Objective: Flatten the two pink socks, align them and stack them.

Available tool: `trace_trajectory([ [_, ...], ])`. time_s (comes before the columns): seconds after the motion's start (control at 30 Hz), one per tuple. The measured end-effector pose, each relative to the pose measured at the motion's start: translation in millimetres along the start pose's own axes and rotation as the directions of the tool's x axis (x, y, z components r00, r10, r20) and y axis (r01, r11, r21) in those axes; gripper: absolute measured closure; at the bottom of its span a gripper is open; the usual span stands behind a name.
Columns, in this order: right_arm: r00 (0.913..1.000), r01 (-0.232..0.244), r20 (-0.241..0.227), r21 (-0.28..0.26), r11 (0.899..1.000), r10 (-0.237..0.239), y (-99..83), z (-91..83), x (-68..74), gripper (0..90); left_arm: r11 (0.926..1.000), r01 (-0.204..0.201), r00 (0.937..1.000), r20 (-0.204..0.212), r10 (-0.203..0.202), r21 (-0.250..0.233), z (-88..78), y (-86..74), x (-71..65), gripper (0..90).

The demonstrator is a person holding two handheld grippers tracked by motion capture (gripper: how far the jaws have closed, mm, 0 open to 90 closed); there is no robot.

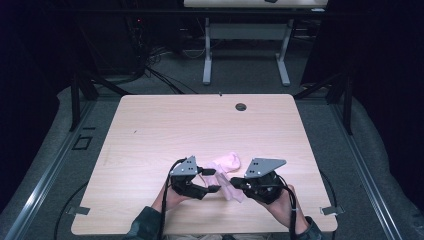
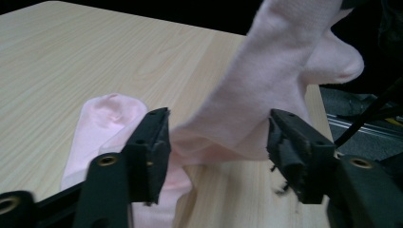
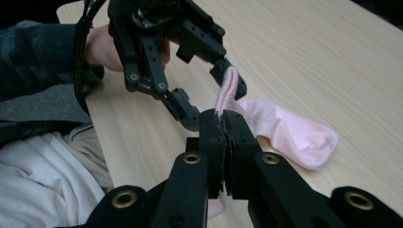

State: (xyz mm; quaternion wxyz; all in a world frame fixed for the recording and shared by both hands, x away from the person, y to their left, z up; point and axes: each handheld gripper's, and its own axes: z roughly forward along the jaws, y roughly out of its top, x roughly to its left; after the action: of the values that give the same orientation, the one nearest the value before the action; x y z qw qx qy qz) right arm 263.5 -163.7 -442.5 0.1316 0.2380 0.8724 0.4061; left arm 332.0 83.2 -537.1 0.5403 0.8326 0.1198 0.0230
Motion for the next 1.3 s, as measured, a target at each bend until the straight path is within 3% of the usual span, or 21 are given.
trace_trajectory([
  [0.17,0.9997,-0.02,0.012,-0.019,1.0,0.021,-2.8,-4.1,-5.2,87.6,0.9991,0.006,0.9999,0.009,-0.006,0.043,13.3,1.9,-0.9,64.1],
  [0.4,0.9992,-0.034,0.017,-0.032,0.999,0.035,-6.2,-5.8,-7.0,87.6,0.9999,0.01,0.9999,-0.007,-0.01,0.008,22.1,3.9,-6.8,88.0],
  [0.67,0.9977,-0.056,0.035,-0.071,0.996,0.058,-4.2,-14.0,-10.3,87.6,0.9987,0.043,0.9969,-0.065,-0.045,-0.027,17.8,2.4,-13.5,89.6],
  [0.7,0.9969,-0.062,0.044,-0.079,0.995,0.066,-2.6,-16.0,-11.4,87.6,0.9974,0.061,0.9933,-0.096,-0.065,-0.037,15.6,0.3,-19.3,87.9],
  [0.73,0.9966,-0.067,0.042,-0.082,0.994,0.071,-1.8,-16.3,-11.6,87.6,0.9974,0.061,0.9933,-0.096,-0.065,-0.037,15.6,0.3,-19.3,77.5],
  [0.77,0.9966,-0.067,0.042,-0.082,0.994,0.071,-1.8,-16.3,-11.6,87.6,0.9966,0.076,0.9901,-0.116,-0.079,-0.034,14.7,-0.8,-23.0,77.5],
  [0.83,0.9956,-0.077,0.046,-0.093,0.993,0.082,-0.4,-16.5,-11.8,87.6,0.9957,0.085,0.9817,-0.168,-0.09,-0.037,13.3,-4.0,-33.7,51.1],
  [0.87,0.9952,-0.08,0.049,-0.09,0.993,0.085,0.4,-16.1,-12.0,87.6,0.9962,0.077,0.979,-0.186,-0.083,-0.04,13.5,-5.2,-40.6,44.8],
  [0.93,0.9938,-0.091,0.056,-0.095,0.991,0.096,1.5,-14.2,-12.0,87.6,0.9984,0.05,0.9669,-0.249,-0.055,-0.025,14.3,-6.0,-53.7,30.6],
  [0.97,0.9933,-0.095,0.057,-0.095,0.991,0.101,2.2,-12.8,-11.7,87.6,0.9979,0.049,0.9616,-0.268,-0.059,-0.042,15.4,-7.5,-58.6,28.0],
  [1.0,0.9925,-0.099,0.061,-0.098,0.99,0.105,2.7,-11.8,-11.3,87.6,0.9967,0.062,0.9491,-0.306,-0.075,-0.053,17.0,-8.7,-63.5,27.1],
  [1.03,0.992,-0.107,0.055,-0.1,0.989,0.113,3.9,-9.6,-10.6,87.6,0.9966,0.072,0.9422,-0.325,-0.081,-0.04,23.5,-10.5,-67.9,26.0],
  [1.07,0.992,-0.107,0.055,-0.1,0.989,0.113,3.9,-9.6,-10.6,87.6,0.9966,0.072,0.9422,-0.325,-0.081,-0.04,23.5,-10.5,-67.9,25.3],
  [1.1,0.9918,-0.114,0.046,-0.105,0.988,0.119,5.2,-6.7,-9.3,87.6,0.9967,0.081,0.9337,-0.349,-0.078,-0.008,30.6,-11.7,-68.1,25.6],
  [1.13,0.9918,-0.114,0.046,-0.105,0.988,0.119,5.2,-6.7,-9.3,87.6,0.9967,0.081,0.9337,-0.349,-0.078,-0.008,30.6,-11.7,-68.1,26.7],
  [1.17,0.9923,-0.111,0.044,-0.105,0.988,0.116,6.5,-4.8,-7.4,87.5,0.9956,0.094,0.9275,-0.364,-0.087,0.001,33.9,-12.2,-67.1,30.2],
  [1.2,0.9923,-0.113,0.038,-0.106,0.988,0.118,6.8,-3.9,-6.6,87.6,0.994,0.108,0.9148,-0.393,-0.093,0.016,38.2,-13.2,-64.0,40.3],
  [1.23,0.9923,-0.113,0.037,-0.105,0.988,0.118,6.9,-3.6,-6.2,87.6,0.9927,0.119,0.907,-0.409,-0.1,0.02,40.0,-14.0,-63.0,49.0],
  [1.27,0.9923,-0.113,0.037,-0.105,0.988,0.118,6.9,-3.6,-6.2,87.6,0.9927,0.119,0.907,-0.409,-0.1,0.02,40.0,-14.0,-63.0,56.3],
  [1.3,0.9917,-0.12,0.034,-0.101,0.988,0.124,5.6,-3.6,-6.9,87.6,0.9921,0.122,0.9011,-0.422,-0.099,0.029,38.7,-15.0,-60.7,68.1],
])
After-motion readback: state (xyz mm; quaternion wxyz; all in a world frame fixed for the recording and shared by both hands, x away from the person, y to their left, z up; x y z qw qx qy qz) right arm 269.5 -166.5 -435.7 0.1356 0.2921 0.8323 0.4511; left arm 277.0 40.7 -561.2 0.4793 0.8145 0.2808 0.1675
